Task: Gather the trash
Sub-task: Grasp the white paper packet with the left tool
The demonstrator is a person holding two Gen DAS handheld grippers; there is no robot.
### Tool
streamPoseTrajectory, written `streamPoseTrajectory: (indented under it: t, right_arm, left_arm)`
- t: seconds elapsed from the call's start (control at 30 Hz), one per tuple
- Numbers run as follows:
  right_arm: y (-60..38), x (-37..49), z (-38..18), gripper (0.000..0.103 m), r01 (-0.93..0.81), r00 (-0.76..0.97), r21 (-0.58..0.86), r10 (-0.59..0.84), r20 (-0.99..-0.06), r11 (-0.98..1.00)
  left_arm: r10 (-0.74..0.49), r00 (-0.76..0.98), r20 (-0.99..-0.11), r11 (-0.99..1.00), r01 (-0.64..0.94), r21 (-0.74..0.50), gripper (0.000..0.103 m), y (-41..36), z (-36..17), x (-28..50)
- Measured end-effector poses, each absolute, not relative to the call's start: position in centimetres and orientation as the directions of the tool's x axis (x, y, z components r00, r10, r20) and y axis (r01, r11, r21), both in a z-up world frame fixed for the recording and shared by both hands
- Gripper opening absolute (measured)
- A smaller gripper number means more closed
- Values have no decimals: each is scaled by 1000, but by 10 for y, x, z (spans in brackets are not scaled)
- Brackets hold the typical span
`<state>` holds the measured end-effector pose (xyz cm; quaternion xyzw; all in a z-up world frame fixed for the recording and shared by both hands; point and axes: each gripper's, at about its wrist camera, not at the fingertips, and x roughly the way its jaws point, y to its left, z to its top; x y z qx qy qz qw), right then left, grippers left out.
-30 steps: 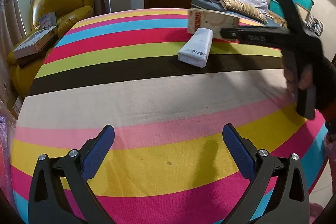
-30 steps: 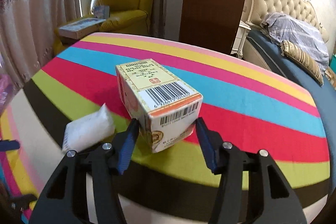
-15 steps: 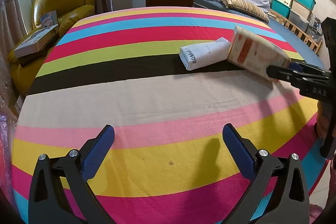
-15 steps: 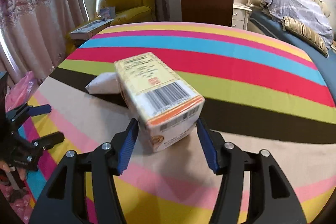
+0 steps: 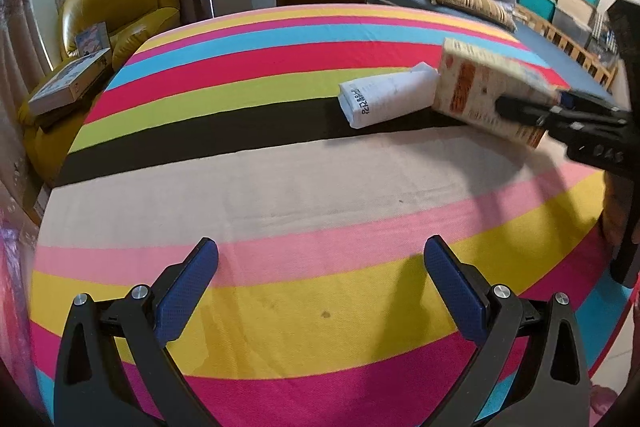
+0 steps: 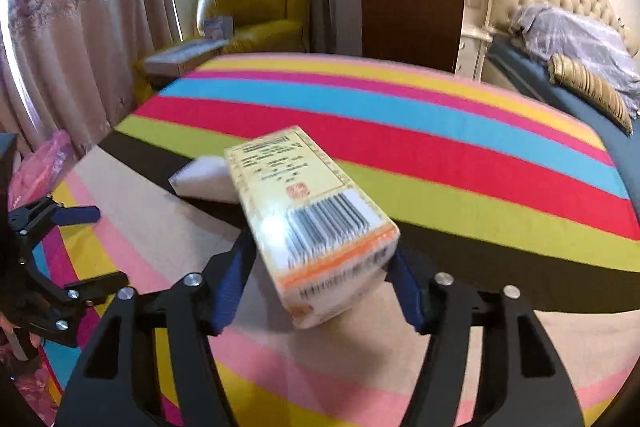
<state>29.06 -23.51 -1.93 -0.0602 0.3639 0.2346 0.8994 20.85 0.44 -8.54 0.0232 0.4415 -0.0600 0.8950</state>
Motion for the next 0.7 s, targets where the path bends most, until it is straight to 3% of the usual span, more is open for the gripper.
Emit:
streamPoseTrajectory:
  t: [0.2,0.43,0.67,0.7]
  right_arm:
    - [-257,290,-14,57,-290,720,41,246,-649,956]
    - [-278,290,-16,57,-221,729,124,248,-639,967]
    - [-278,288,-19,57,-227,731,105,240,-638,968]
    - [-276,287,-18,57,-229,733,97,237,-638,969]
  left_arm:
    - [-45,622,-782,975,196,100,96,-18,-78,244]
    - [-65,643,-763,955,262,139,94,-37,-74,289]
    - [-115,641,-759,944,310,118,59,-56,-76,294]
    - [-105,651,-752,945,300,127,42,-59,-76,291]
